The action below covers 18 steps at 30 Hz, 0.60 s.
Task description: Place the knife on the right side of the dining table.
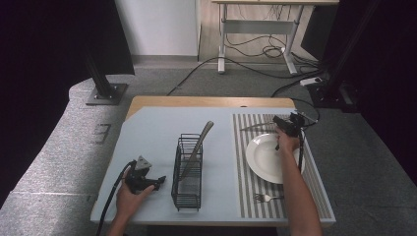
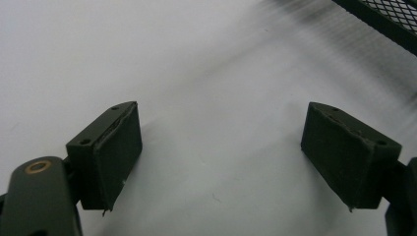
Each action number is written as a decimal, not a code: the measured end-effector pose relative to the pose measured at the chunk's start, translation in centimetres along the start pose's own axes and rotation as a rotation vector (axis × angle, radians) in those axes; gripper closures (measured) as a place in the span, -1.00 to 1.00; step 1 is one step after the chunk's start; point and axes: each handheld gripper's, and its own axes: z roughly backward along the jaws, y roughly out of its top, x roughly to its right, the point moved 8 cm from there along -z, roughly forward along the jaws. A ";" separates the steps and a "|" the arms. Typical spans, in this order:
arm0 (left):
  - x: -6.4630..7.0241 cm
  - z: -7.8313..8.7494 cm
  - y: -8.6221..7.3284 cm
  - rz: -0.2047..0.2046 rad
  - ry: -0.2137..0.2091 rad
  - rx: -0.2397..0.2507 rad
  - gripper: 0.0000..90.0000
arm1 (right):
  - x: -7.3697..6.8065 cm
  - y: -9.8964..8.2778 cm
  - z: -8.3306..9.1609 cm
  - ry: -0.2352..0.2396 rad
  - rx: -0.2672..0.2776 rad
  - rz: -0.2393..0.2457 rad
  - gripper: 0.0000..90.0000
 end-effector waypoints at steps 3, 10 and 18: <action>0.0 0.0 0.0 0.000 0.000 0.000 -0.67 | 0.1 -0.1 0.0 -0.022 -0.003 0.013 0.29; 0.0 0.0 0.0 0.000 0.000 0.000 -0.67 | 0.2 -0.2 -0.1 -0.057 -0.012 0.015 0.25; 0.0 0.0 0.0 0.000 0.000 0.000 -0.67 | 0.2 -0.2 0.0 -0.071 -0.012 0.024 0.23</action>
